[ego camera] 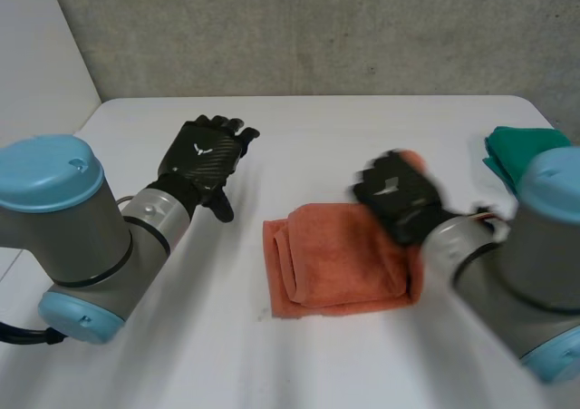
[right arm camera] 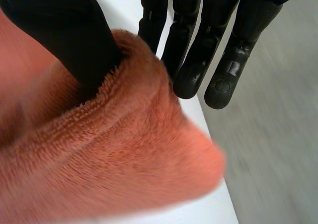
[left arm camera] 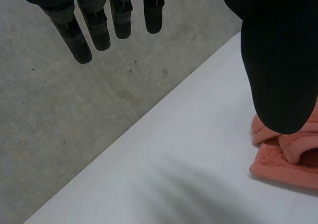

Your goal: Fold the laundry.

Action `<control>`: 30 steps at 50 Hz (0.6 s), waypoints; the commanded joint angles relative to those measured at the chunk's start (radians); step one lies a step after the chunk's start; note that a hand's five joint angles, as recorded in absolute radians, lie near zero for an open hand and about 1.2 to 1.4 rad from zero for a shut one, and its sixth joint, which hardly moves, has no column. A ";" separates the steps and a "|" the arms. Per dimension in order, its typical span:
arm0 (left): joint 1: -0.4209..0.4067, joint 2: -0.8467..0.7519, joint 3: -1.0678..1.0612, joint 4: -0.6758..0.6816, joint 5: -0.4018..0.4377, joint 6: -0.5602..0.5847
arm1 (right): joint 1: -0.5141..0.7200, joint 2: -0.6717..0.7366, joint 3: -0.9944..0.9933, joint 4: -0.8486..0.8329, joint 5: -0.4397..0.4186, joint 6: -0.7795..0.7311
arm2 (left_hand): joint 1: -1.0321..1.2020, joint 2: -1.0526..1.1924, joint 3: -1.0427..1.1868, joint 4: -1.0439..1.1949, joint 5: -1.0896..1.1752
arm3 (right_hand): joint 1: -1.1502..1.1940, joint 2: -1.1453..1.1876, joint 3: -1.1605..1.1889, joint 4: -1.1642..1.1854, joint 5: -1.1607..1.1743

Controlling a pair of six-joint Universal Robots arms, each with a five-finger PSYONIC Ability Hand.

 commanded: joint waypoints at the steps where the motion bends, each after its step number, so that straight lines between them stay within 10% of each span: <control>1: -0.018 0.003 0.039 -0.002 -0.046 -0.072 | 0.176 0.108 -0.027 -0.002 -0.128 -0.002 | 0.002 -0.009 -0.016 -0.008 -0.028 | 0.442 0.218 0.215 0.204 0.230; 8: -0.076 -0.011 0.100 -0.004 -0.141 -0.141 | 0.167 0.105 -0.040 0.002 -0.081 0.098 | 0.002 -0.009 -0.016 -0.008 -0.028 | -0.780 -1.003 -1.007 -1.018 -0.992; 19: -0.224 -0.074 0.175 -0.039 -0.164 -0.148 | -0.113 -0.059 -0.012 0.011 -0.088 0.845 | 0.005 -0.006 -0.013 -0.005 -0.025 | -0.780 -1.003 -1.007 -1.018 -0.992; 30: -0.310 -0.293 0.313 -0.200 -0.178 -0.184 | -0.140 0.116 -0.079 0.140 -0.088 0.815 | 0.022 0.012 0.005 0.013 -0.008 | -0.780 -1.003 -1.007 -1.018 -0.992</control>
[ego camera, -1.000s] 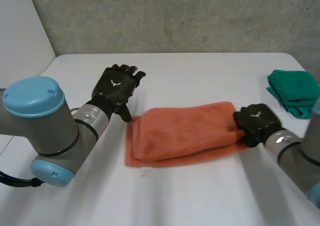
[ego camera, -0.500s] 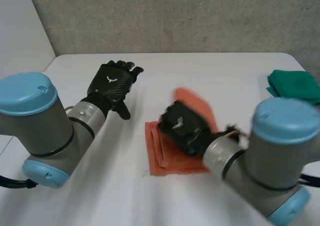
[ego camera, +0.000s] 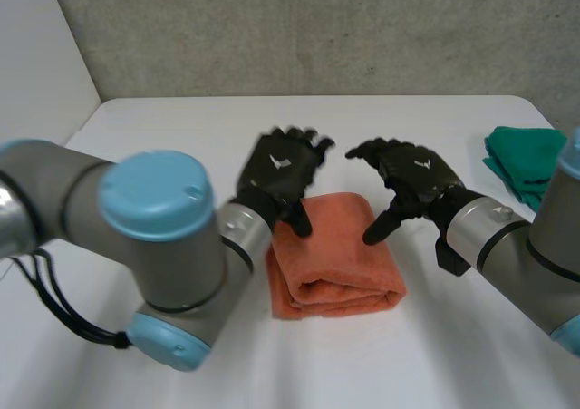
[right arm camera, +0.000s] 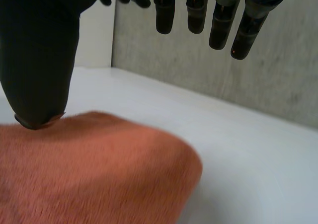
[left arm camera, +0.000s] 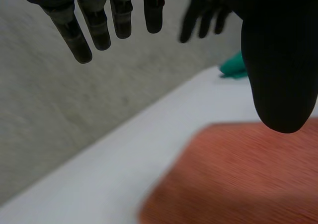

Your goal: Fold the laundry.

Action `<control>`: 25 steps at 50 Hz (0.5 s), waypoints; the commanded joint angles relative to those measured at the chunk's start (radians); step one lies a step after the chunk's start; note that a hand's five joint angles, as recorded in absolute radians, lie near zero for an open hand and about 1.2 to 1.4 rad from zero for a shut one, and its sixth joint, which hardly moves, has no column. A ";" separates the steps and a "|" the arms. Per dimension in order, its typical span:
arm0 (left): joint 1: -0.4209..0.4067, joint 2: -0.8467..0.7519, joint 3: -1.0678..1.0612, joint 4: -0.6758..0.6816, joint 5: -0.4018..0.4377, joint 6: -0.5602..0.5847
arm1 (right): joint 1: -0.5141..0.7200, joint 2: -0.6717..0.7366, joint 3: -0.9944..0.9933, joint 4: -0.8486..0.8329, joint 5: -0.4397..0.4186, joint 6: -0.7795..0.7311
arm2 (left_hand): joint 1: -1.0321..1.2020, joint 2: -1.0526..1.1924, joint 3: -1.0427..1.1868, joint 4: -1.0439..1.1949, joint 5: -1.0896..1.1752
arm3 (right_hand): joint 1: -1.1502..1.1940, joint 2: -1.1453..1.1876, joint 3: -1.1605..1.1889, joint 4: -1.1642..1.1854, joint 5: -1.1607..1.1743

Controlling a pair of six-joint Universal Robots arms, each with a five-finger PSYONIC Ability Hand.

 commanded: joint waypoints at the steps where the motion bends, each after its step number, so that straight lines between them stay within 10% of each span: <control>1: -0.048 -0.185 0.121 -0.164 -0.029 -0.021 | -0.003 0.156 -0.062 0.109 0.007 -0.103 | 0.025 0.014 0.008 0.016 -0.005 | -0.028 -0.046 -0.041 -0.061 -0.070; 25: -0.025 -0.118 0.105 -0.252 -0.052 0.039 | 0.011 0.181 -0.045 0.091 0.109 -0.360 | 0.002 -0.009 -0.015 -0.008 -0.028 | -0.020 -0.039 -0.034 -0.053 -0.062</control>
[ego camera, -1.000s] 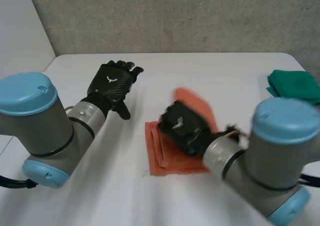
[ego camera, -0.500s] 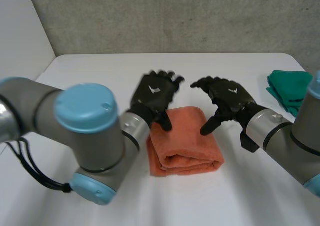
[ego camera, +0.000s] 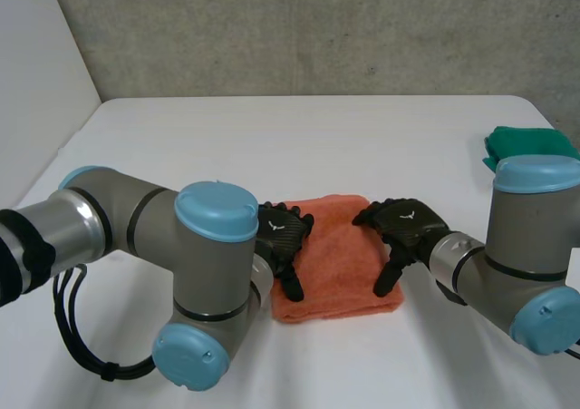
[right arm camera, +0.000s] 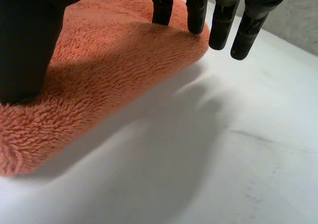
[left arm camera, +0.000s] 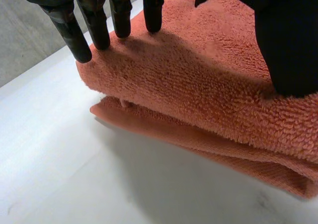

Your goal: Fold the laundry.

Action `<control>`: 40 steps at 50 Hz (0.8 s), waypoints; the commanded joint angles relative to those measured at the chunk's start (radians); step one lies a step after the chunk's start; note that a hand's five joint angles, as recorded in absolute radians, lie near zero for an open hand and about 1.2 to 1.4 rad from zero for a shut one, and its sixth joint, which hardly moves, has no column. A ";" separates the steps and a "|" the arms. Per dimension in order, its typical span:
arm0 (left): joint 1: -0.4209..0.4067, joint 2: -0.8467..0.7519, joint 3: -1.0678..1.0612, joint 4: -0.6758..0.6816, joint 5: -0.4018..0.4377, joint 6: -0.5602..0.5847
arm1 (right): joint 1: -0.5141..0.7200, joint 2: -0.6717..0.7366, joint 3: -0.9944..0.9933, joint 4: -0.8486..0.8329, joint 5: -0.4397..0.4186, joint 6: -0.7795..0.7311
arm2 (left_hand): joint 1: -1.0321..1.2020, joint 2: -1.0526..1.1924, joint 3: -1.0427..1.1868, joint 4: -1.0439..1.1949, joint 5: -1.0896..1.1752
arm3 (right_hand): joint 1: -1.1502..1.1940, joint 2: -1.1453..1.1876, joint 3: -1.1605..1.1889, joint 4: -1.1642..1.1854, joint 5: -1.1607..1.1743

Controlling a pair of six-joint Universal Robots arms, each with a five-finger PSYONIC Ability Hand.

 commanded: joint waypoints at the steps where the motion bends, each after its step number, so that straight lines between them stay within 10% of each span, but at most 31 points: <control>1: 0.003 0.122 -0.001 0.002 0.056 0.001 | 0.000 -0.112 0.079 -0.067 0.010 -0.016 | -0.001 -0.012 -0.018 -0.011 -0.031 | -0.027 -0.046 -0.041 -0.061 -0.070; 18: 0.176 0.406 0.032 -0.200 0.455 -0.005 | 0.095 -0.409 0.532 -0.446 0.038 -0.022 | 0.014 0.003 -0.004 0.004 -0.017 | -0.027 -0.046 -0.041 -0.061 -0.070; 40: 0.161 0.406 0.025 -0.251 0.461 -0.012 | 0.172 -0.138 0.513 -0.693 0.087 -0.183 | 0.022 0.011 0.005 0.013 -0.008 | 0.047 0.029 0.034 0.014 0.005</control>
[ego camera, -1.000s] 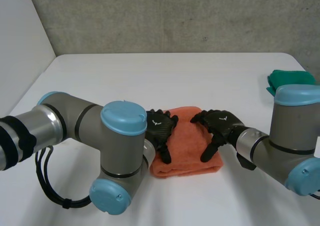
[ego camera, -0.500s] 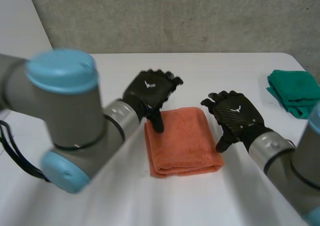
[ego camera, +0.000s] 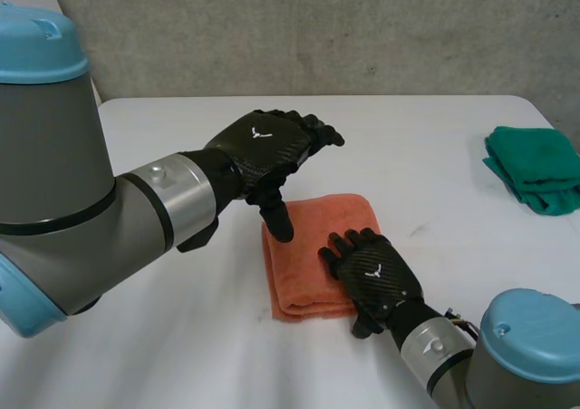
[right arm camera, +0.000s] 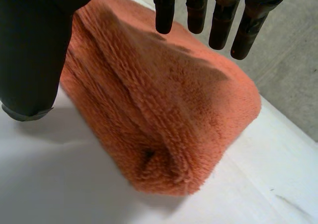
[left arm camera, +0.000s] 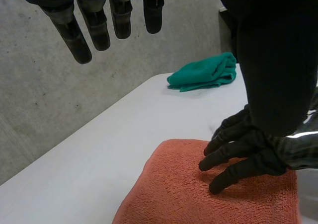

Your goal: Fold the laundry.

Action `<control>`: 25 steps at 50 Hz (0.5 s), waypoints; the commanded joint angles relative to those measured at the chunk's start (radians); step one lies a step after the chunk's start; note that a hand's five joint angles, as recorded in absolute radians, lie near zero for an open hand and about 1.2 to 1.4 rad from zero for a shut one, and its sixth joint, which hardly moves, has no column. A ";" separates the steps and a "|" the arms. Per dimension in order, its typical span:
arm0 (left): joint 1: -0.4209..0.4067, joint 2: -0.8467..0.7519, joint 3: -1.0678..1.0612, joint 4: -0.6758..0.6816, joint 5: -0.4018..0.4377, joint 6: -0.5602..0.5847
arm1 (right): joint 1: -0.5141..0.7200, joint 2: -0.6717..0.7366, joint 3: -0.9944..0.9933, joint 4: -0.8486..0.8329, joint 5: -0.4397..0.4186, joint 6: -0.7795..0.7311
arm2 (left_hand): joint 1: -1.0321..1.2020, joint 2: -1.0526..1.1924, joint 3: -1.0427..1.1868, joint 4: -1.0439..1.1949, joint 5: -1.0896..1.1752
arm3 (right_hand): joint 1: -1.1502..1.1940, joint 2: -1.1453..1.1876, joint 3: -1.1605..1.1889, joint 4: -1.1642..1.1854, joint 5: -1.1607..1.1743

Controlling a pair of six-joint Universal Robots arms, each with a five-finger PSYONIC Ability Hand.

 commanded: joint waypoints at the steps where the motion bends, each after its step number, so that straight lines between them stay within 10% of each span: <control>1: -0.002 -0.002 -0.001 0.001 0.001 0.000 | 0.001 0.020 -0.013 -0.060 0.032 -0.069 | 0.022 0.012 0.005 0.013 -0.003 | 0.051 0.032 0.037 0.017 0.008; 25: -0.002 -0.004 -0.003 0.002 0.003 -0.006 | 0.030 0.112 -0.102 -0.062 0.035 -0.069 | 0.019 0.009 0.002 0.010 -0.006 | 0.215 0.196 0.201 0.181 0.172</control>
